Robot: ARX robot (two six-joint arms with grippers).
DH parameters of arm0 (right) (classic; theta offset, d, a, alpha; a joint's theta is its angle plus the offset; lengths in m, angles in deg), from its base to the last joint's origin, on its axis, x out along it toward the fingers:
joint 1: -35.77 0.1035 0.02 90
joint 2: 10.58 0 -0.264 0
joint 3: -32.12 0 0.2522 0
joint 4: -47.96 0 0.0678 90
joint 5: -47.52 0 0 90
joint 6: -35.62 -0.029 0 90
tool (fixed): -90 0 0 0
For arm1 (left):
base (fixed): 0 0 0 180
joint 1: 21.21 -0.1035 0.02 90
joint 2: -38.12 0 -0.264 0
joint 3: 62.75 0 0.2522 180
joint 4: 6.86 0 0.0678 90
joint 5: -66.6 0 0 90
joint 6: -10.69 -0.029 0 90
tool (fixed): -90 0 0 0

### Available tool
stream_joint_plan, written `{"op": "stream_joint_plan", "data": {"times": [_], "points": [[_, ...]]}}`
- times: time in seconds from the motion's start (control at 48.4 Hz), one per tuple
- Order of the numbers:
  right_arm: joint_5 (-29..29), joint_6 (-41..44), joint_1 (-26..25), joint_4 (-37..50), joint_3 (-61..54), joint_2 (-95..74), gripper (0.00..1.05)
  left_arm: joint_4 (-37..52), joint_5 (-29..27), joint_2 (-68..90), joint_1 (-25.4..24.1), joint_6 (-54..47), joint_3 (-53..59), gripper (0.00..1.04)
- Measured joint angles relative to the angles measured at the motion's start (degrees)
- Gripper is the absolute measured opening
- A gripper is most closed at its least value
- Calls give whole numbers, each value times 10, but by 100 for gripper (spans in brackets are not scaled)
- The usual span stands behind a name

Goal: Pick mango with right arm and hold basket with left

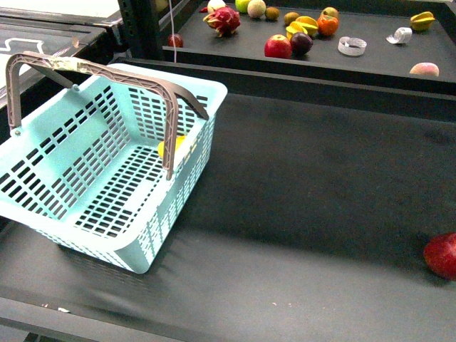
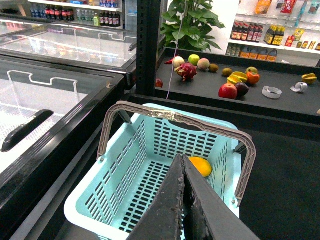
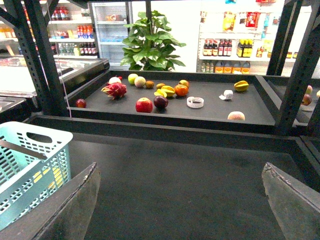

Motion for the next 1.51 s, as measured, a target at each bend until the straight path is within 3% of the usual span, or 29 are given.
{"op": "stream_joint_plan", "data": {"times": [0.475,1.054,1.177,1.508], "points": [[0,0,0,0,0,0,96,-188,0,-204,0,-2,0,2],[0,0,0,0,0,0,96,-298,0,-314,0,-2,0,2],[0,0,0,0,0,0,96,-395,0,-403,0,-2,0,2],[0,0,0,0,0,0,96,-398,0,-411,0,-2,0,2]]}}
